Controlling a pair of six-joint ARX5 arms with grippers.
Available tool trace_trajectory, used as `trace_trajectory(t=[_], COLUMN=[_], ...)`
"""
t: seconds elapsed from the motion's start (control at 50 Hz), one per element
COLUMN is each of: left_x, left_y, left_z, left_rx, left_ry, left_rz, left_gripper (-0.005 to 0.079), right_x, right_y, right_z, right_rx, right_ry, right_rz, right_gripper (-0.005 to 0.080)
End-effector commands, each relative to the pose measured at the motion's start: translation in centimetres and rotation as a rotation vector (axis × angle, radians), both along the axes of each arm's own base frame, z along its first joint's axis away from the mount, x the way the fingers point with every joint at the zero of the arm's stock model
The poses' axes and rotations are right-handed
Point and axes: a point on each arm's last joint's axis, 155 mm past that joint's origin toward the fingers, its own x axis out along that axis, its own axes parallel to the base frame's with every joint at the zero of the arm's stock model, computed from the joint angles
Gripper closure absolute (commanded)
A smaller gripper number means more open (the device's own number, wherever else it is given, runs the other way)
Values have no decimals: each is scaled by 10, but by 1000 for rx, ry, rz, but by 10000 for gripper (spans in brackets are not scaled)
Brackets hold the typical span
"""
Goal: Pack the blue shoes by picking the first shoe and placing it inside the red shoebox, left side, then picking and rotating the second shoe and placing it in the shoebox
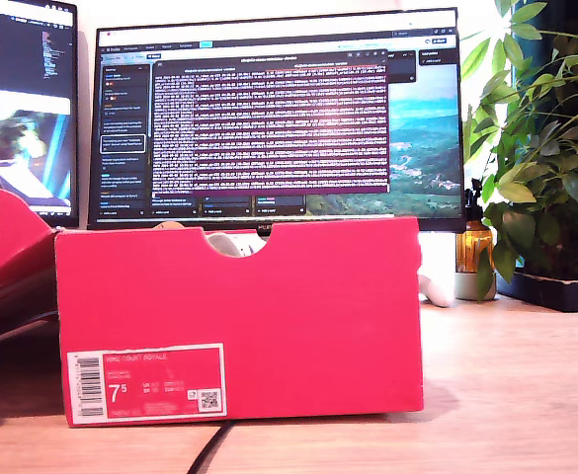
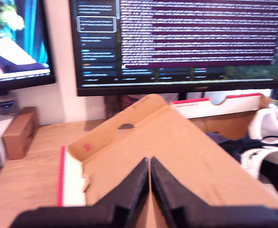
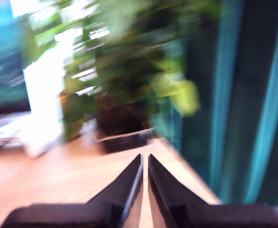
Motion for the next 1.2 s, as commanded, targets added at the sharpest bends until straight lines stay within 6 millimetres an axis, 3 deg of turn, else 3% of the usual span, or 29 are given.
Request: trace_trajectory(t=[0.0,0.14,0.44,0.84,1.18], left_x=[-3,-4,-10,-25,-37], left_y=[-2,-2,8,18,26], left_z=[-4,-1,0,3,-20], left_rx=[-3,-6,1,0,0], left_ry=[-2,-13,-46,-59,27], left_rz=[-10,-10,45,94,132], left_gripper=[762,762,762,762,762], right_x=[2,-4,12,13,11], right_y=[0,-18,38,64,74], right_z=[-14,-33,-39,-44,-54], right_rx=[8,62,39,43,60], right_ry=[24,59,98,120,157], right_rz=[2,-87,238,383,433], right_gripper=[765,765,765,765,765])
